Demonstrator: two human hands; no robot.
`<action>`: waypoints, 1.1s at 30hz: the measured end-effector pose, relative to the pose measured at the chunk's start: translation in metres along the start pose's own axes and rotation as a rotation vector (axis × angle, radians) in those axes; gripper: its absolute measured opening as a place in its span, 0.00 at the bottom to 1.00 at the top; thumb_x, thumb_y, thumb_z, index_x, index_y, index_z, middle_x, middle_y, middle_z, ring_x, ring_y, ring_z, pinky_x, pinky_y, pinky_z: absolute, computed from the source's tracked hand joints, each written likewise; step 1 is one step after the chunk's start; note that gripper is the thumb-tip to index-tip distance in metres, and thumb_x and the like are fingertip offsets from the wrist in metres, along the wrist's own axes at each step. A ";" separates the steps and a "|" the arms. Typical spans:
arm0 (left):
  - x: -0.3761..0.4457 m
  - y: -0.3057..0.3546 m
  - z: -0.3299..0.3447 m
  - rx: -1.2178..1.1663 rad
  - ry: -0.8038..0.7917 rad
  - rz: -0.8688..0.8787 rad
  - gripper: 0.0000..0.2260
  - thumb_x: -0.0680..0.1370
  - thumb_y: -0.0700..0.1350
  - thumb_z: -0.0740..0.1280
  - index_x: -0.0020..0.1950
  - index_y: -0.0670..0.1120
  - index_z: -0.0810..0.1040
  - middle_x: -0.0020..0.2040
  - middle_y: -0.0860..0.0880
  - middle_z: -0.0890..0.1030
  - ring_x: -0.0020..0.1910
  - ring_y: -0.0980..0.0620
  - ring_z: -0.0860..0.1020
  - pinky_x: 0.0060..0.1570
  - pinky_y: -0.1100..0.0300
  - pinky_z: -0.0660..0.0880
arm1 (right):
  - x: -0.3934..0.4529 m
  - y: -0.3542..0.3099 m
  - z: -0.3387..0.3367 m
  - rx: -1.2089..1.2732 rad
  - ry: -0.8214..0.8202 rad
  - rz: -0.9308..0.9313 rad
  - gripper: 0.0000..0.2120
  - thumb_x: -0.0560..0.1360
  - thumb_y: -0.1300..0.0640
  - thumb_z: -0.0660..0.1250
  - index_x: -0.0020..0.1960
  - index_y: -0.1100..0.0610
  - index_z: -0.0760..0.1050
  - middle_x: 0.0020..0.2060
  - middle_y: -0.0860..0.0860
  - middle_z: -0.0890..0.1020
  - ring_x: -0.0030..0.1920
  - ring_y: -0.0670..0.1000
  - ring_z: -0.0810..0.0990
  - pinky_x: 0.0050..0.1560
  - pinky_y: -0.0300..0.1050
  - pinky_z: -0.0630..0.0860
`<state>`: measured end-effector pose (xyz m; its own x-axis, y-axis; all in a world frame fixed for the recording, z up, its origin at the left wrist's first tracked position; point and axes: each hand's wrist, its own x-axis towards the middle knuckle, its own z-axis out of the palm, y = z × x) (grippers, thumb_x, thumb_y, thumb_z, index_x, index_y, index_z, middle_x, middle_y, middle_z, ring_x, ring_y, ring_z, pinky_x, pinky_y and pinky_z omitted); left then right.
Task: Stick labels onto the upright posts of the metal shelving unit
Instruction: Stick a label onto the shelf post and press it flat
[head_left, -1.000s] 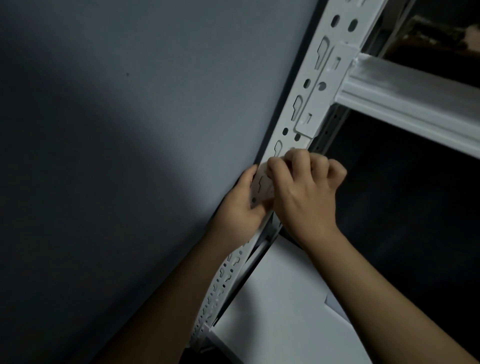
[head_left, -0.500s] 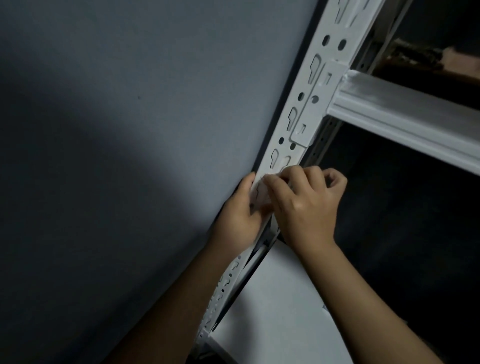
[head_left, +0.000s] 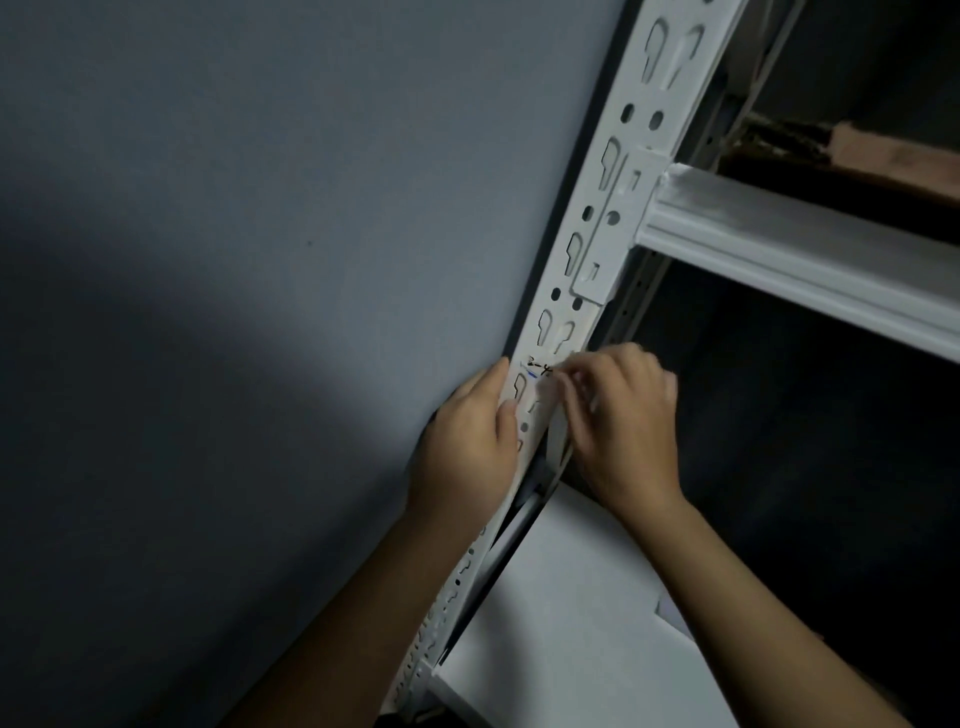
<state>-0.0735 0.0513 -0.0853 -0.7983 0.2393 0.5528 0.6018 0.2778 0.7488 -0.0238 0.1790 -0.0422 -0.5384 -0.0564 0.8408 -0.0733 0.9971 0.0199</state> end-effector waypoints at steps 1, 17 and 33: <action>-0.003 0.002 -0.003 0.016 0.045 0.024 0.17 0.81 0.44 0.58 0.70 0.45 0.71 0.64 0.49 0.76 0.61 0.50 0.76 0.61 0.52 0.72 | -0.002 -0.001 -0.003 0.174 0.024 0.128 0.05 0.76 0.57 0.66 0.51 0.56 0.75 0.45 0.48 0.73 0.45 0.47 0.71 0.49 0.41 0.67; 0.012 0.011 0.022 -0.034 0.351 0.163 0.12 0.80 0.47 0.60 0.53 0.43 0.79 0.52 0.50 0.78 0.44 0.50 0.80 0.38 0.50 0.79 | 0.001 -0.027 0.019 1.036 0.069 0.669 0.15 0.81 0.64 0.58 0.56 0.44 0.71 0.45 0.40 0.81 0.48 0.36 0.80 0.47 0.28 0.74; 0.013 0.017 0.033 0.000 0.397 0.093 0.05 0.80 0.43 0.61 0.49 0.44 0.75 0.46 0.54 0.72 0.39 0.57 0.73 0.35 0.67 0.72 | -0.006 -0.022 0.028 1.140 0.046 0.649 0.14 0.81 0.62 0.58 0.64 0.50 0.70 0.49 0.42 0.80 0.50 0.35 0.80 0.46 0.28 0.74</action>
<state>-0.0726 0.0902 -0.0773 -0.6879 -0.1145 0.7167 0.6721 0.2722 0.6886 -0.0427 0.1563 -0.0625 -0.7166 0.4387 0.5422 -0.4895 0.2375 -0.8391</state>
